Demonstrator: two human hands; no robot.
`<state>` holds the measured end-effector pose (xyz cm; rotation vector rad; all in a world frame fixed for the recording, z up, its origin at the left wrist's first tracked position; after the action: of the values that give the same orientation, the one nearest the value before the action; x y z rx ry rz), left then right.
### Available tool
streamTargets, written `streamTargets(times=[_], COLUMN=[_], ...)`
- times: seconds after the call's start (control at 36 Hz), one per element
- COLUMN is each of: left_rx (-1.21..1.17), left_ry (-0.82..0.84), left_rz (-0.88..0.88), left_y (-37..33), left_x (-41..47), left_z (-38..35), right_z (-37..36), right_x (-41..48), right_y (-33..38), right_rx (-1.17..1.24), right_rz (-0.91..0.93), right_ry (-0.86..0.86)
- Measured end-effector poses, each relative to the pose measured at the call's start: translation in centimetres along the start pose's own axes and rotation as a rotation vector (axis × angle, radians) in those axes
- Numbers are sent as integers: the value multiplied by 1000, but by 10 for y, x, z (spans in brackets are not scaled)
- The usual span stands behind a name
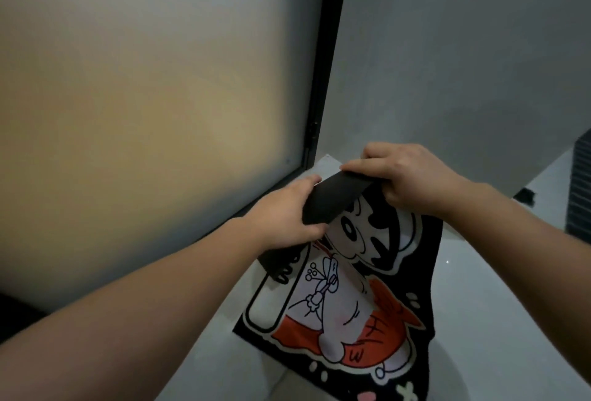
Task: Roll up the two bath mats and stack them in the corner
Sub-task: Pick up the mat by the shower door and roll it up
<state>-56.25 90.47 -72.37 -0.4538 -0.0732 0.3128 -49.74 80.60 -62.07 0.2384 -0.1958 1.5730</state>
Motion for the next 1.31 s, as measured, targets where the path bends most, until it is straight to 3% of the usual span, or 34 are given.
streamTargets(times=[0.19, 0.31, 0.47, 0.61, 0.78, 0.92, 1.11, 1.31], left_rx=[1, 147, 303, 307, 310, 354, 360, 445], left_ry=[-77, -79, -55, -40, 27, 10, -44, 14], left_rz=[29, -4, -78, -147, -102, -53, -105, -210], left_y=[-3, -5, -15, -26, -11, -1, 7, 1], left_x=[-2, -3, -4, -4, -8, -11, -12, -25], left_z=[14, 27, 35, 45, 66, 71, 76, 75], right_z=[-1, -7, -13, -23, -16, -16, -15, -28], right_x=[2, -3, 4, 12, 14, 17, 10, 8], right_y=[-3, -11, -3, 11, 11, 14, 26, 28], right_rx=[-35, -115, -255, -95, -116, -211, -147, -184], right_rz=[-51, -130, -97, -111, -48, -39, 117, 186], right_ry=[73, 205, 251, 308, 188, 238, 180, 188])
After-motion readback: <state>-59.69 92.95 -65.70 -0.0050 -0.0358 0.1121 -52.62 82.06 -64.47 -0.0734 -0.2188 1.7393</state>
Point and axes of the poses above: each hand's wrist, its own x-axis towards the middle knuckle, its own z-axis out of the back of the hand, y = z × x, the point moved 9 cm from there along x, towards the middle knuckle, and after that the axes turned 7 degrees about x, right-handed, at the moved point
